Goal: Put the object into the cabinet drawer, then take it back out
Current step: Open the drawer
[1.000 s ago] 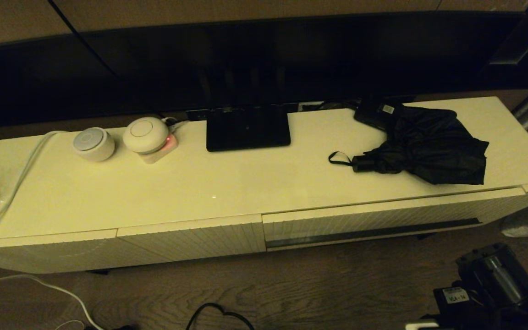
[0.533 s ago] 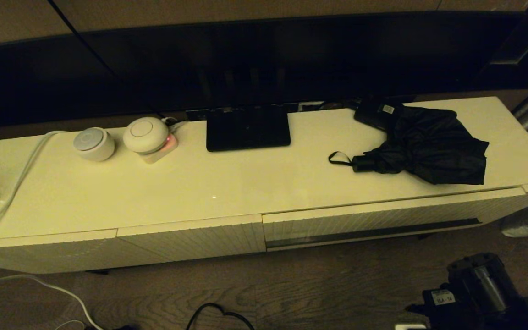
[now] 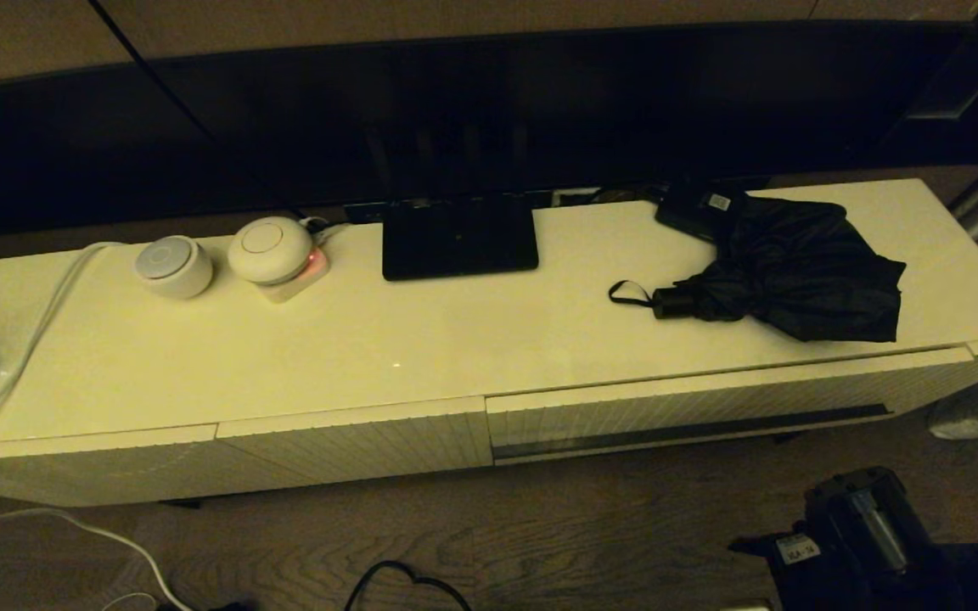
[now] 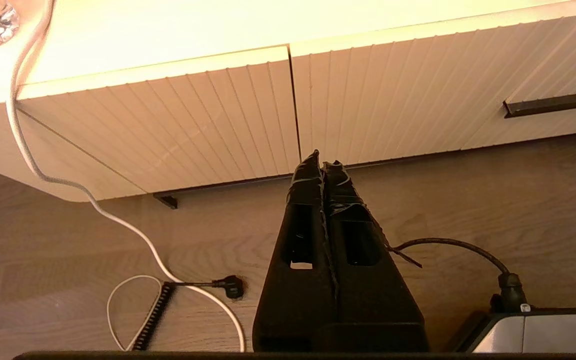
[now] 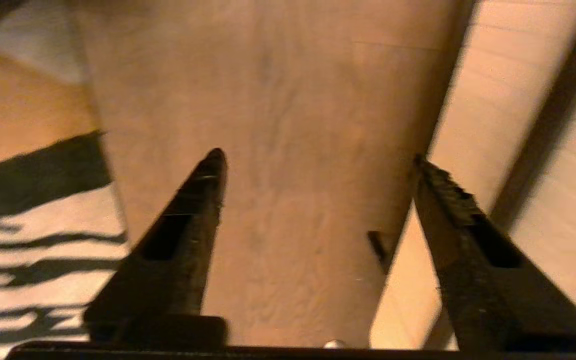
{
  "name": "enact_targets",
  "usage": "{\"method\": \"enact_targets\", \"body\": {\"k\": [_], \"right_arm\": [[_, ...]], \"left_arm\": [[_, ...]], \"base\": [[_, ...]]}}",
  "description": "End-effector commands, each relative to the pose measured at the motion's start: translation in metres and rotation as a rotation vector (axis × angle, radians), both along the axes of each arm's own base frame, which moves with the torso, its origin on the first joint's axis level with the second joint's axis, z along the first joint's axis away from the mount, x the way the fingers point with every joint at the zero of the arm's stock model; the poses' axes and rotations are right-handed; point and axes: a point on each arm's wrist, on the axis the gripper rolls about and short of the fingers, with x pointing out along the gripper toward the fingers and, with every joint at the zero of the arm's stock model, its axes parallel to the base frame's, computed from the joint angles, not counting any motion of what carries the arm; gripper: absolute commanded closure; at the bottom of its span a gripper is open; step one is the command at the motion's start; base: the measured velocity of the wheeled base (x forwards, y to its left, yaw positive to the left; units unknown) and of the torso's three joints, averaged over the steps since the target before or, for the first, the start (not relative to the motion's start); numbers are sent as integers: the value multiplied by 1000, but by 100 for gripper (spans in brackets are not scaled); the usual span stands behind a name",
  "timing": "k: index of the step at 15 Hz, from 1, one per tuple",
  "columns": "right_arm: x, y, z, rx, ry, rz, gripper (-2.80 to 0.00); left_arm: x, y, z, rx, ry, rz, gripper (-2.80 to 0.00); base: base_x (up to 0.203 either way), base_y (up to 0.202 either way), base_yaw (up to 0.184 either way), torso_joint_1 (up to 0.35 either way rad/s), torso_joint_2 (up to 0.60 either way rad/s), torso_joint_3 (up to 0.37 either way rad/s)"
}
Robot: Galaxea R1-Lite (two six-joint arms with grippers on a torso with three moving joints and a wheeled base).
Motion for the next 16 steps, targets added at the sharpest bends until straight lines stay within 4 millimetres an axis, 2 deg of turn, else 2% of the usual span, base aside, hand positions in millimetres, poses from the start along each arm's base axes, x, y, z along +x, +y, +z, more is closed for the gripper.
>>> {"method": "enact_targets", "body": {"k": [1, 6, 16], "right_arm": [[8, 3, -5, -1, -21, -3, -280], [25, 10, -23, 29, -93, -13, -280], [47, 0, -27, 49, -128, -85, -280]], "left_arm": [[0, 0, -1, 1, 3, 0, 0], [0, 0, -1, 0, 3, 0, 0], [0, 0, -1, 1, 3, 0, 0]], "base": [[0, 0, 0, 0, 0, 0], [0, 0, 0, 0, 0, 0], [0, 0, 0, 0, 0, 0]]}}
